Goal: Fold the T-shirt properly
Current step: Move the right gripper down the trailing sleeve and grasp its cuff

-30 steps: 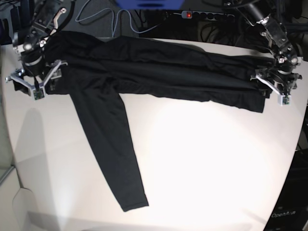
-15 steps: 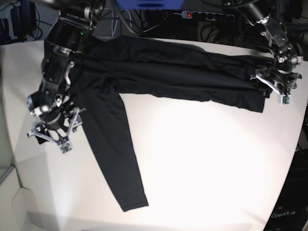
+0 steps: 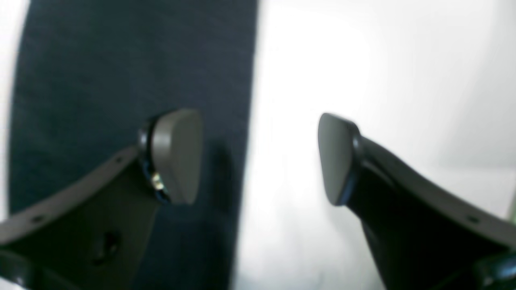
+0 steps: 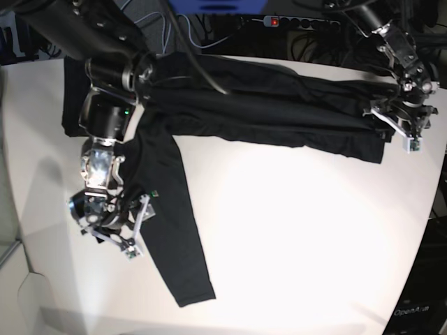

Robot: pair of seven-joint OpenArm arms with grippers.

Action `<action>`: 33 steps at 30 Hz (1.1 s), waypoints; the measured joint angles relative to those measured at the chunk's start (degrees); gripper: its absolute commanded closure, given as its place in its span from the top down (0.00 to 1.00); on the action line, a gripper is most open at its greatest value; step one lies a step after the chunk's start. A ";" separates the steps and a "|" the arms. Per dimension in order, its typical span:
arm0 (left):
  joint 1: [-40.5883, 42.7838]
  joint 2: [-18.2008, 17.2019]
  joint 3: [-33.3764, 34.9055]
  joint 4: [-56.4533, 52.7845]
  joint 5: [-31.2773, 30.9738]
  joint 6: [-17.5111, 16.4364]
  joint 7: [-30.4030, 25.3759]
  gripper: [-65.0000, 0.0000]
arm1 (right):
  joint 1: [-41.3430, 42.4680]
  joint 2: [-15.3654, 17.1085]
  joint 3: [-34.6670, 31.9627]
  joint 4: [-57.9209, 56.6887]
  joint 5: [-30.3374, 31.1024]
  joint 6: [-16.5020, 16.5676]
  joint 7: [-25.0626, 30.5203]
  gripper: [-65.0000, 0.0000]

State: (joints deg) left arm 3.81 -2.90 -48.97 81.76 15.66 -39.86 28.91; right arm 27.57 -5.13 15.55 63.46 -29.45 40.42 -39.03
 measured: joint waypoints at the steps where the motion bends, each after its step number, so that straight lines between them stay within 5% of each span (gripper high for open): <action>1: 0.00 0.26 -0.04 0.11 -0.02 0.20 -0.09 0.60 | 0.48 -0.48 0.04 -0.61 -0.09 0.00 -0.15 0.69; 8: -0.02 0.35 -0.02 0.13 0.00 0.24 -0.17 0.60 | 3.23 0.44 -0.17 -6.67 5.97 -0.13 4.09 0.69; 16: 0.28 0.52 -2.27 0.13 -0.26 -0.24 -0.44 0.60 | 3.56 3.56 -0.15 -15.41 5.70 -0.02 10.93 0.69; 33: 0.35 0.52 -2.58 0.11 -0.24 -0.24 -0.39 0.60 | 4.28 6.23 -0.20 -16.39 5.64 -0.13 12.00 0.69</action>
State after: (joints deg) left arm 4.16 -2.37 -51.55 81.87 15.42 -40.10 28.51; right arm 31.86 1.10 15.35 47.07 -23.81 40.29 -27.03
